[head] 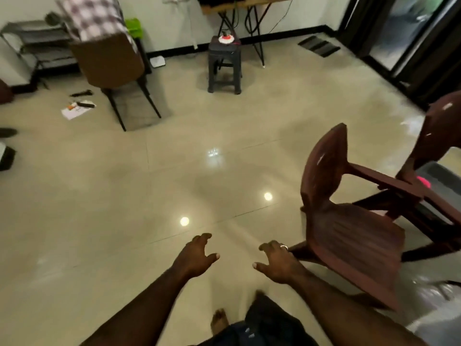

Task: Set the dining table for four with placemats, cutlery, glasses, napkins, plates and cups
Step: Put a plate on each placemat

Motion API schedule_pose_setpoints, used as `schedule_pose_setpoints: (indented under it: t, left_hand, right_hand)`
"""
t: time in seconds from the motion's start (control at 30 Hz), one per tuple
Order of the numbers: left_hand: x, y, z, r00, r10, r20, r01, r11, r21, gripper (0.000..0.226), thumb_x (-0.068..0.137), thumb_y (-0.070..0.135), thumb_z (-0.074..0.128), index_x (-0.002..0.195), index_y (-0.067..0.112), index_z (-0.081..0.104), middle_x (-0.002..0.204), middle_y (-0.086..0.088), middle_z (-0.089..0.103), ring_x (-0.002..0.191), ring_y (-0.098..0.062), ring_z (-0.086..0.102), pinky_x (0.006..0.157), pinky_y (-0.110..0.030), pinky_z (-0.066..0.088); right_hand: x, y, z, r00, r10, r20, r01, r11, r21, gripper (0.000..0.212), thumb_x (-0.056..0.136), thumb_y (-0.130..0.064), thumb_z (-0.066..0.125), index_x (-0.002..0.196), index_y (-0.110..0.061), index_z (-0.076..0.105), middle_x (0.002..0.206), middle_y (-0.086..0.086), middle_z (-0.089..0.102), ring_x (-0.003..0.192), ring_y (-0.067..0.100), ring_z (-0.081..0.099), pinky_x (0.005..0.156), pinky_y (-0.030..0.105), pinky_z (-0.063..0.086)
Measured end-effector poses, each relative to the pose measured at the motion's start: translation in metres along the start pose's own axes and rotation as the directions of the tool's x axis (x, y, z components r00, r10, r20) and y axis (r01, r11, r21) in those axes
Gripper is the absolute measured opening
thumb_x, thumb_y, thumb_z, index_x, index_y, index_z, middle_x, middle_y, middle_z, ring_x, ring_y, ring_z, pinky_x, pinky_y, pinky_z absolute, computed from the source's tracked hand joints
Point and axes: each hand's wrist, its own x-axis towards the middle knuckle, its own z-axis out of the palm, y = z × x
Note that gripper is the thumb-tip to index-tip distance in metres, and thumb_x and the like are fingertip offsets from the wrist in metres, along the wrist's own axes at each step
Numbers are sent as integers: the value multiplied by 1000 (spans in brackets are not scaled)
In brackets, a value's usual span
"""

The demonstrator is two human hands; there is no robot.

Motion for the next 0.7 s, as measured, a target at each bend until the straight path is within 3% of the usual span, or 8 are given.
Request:
schedule_pose_setpoints:
  t: [0.2, 0.37, 0.53, 0.7]
  left_hand:
    - [84, 6, -42, 996, -11, 92, 10, 1000, 7, 71, 91, 54, 74, 153, 33, 45, 139, 5, 59, 97, -8, 69, 96, -31, 54]
    - [179, 29, -123, 996, -87, 3, 87, 995, 55, 66, 90, 52, 76, 148, 30, 51, 135, 3, 62, 94, -10, 70, 95, -34, 55]
    - [282, 95, -200, 996, -31, -81, 34, 999, 38, 62, 89, 54, 75, 144, 33, 54, 130, 8, 63, 95, -11, 69, 93, -36, 55]
    - [402, 159, -235, 999, 49, -1, -48, 998, 47, 60, 91, 50, 76, 144, 31, 54, 132, 6, 64, 100, -15, 68, 95, -36, 55]
  right_hand:
    - [101, -12, -39, 999, -32, 44, 29, 998, 58, 61, 91, -62, 59, 142, -28, 53, 140, 1, 50, 130, 27, 53, 104, 42, 50]
    - [196, -18, -107, 992, -83, 95, 74, 993, 94, 67, 91, -64, 62, 146, -28, 50, 146, 1, 48, 132, 25, 53, 106, 39, 48]
    - [276, -18, -216, 994, -106, 40, 104, 993, 48, 65, 91, -66, 61, 144, -28, 52, 144, 2, 48, 128, 26, 55, 103, 38, 49]
    - [357, 15, -311, 994, -41, -96, 54, 990, 130, 58, 94, -64, 61, 139, -28, 56, 137, 0, 50, 119, 22, 60, 98, 34, 49]
